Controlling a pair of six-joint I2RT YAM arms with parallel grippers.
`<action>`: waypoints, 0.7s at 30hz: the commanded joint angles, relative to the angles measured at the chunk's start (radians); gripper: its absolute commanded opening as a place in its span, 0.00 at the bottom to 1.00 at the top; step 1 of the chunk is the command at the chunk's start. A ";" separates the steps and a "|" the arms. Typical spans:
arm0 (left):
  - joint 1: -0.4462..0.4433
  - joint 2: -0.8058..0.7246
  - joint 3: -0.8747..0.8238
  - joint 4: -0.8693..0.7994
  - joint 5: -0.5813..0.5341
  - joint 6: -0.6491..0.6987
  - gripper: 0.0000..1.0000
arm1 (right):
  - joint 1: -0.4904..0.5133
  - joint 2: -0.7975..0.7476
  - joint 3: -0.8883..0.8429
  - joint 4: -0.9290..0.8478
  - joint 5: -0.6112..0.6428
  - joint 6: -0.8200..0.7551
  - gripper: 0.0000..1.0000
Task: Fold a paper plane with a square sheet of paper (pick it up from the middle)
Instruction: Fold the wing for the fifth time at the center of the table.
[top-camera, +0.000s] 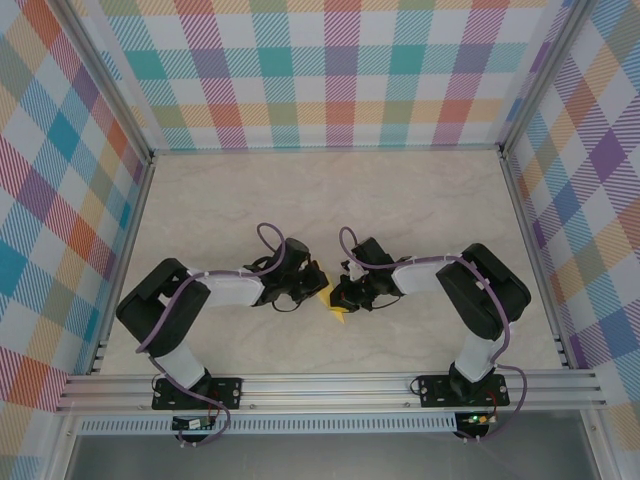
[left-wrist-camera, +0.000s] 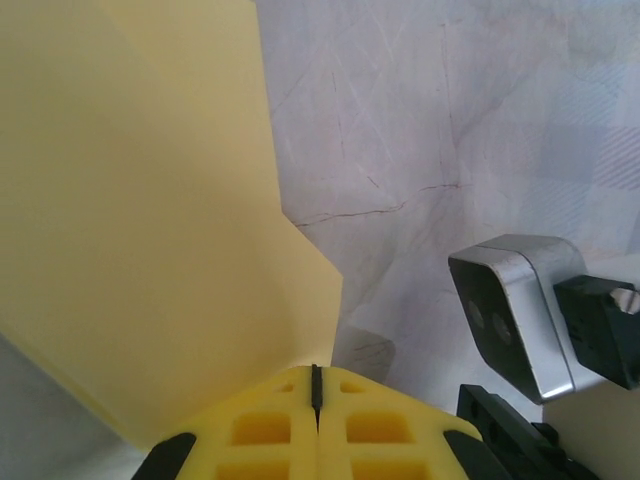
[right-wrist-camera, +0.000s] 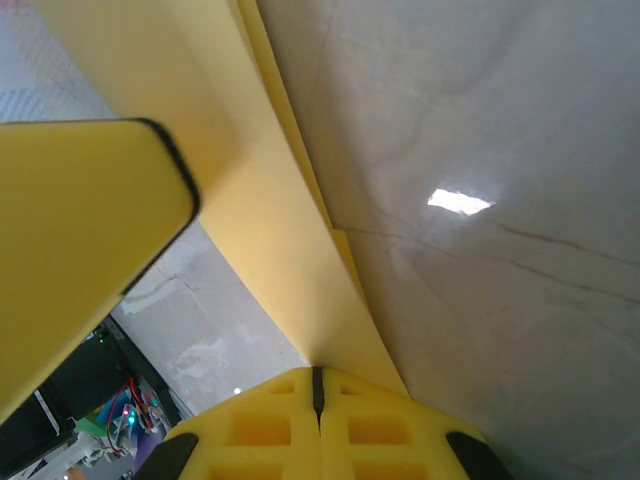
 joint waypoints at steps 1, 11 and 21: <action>-0.015 0.026 -0.029 0.062 0.021 -0.019 0.00 | 0.006 0.081 -0.030 -0.087 0.107 0.008 0.03; -0.014 0.032 -0.129 0.139 -0.035 0.007 0.00 | 0.006 0.093 -0.026 -0.102 0.111 0.004 0.03; 0.044 0.037 -0.151 0.139 -0.046 0.036 0.00 | 0.006 0.089 -0.018 -0.146 0.138 -0.001 0.01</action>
